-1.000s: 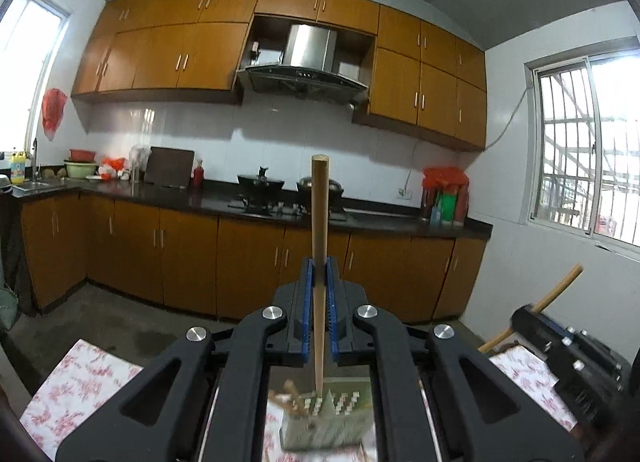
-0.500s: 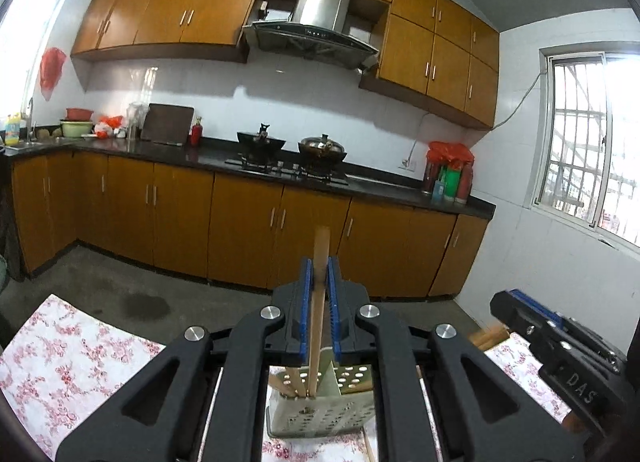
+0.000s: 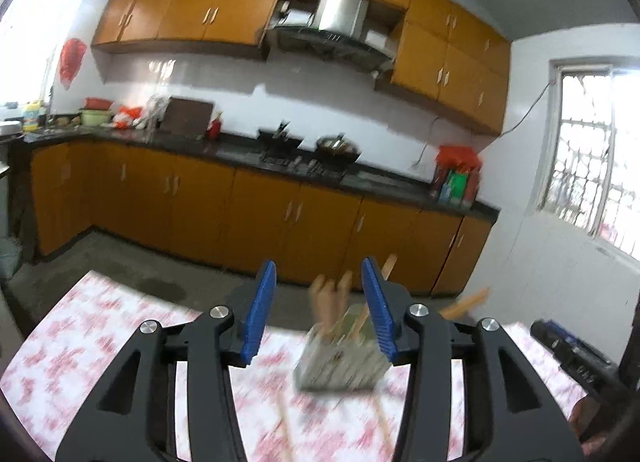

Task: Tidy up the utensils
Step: 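Open both grippers to release the chopsticks into the holder, then grasp a chopstick with the left gripper while the right gripper grasps the last one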

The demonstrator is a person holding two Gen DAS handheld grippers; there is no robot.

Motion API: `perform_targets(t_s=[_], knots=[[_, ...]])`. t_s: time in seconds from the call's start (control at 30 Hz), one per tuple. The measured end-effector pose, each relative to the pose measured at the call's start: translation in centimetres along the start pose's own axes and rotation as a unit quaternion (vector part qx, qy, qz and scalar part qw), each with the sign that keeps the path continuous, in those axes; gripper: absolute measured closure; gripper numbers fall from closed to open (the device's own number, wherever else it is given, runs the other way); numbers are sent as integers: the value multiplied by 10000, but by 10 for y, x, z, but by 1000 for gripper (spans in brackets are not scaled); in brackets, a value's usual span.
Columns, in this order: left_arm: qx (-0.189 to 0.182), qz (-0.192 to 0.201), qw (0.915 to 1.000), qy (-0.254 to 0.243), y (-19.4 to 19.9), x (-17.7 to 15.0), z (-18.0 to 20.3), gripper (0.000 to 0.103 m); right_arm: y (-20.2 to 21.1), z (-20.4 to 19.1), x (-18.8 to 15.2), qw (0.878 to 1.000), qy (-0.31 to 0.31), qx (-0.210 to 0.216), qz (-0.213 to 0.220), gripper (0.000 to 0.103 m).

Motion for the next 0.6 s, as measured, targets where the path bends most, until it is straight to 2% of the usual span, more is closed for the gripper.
perform_targets(t_s=[0.1, 0.2, 0.23, 0.33, 0.43, 0.6], knots=[[345, -713, 9969, 25, -2, -43, -14, 54, -28, -7, -64, 9939, 397, 147, -1014, 61], [440, -1486, 9879, 93, -12, -95, -22, 55, -44, -20, -119, 9812, 613, 383, -1790, 73], [414, -1816, 9823, 191, -17, -117, -24, 55, -47, -25, -130, 9785, 634, 415, -1917, 73], [308, -2408, 9690, 463, -30, -155, -24, 57, -53, -35, -154, 9730, 702, 439, -2154, 73], [230, -2705, 9610, 519, -38, -178, -16, 58, -51, -40, -164, 9724, 810, 338, -2164, 73], [225, -2900, 9563, 292, -45, -190, -9, 61, -55, -39, -174, 9703, 863, 217, -2247, 74]])
Point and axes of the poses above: each gripper's, at about its wrist camera, not at the fingertips, and y roughly against the way its jaws point, z to its right, x to its top, the point moved 1 cm from there along -y, roughly the way its jaws point, and after that the axes turned 13 degrees about -x, right-handed, at the moved point
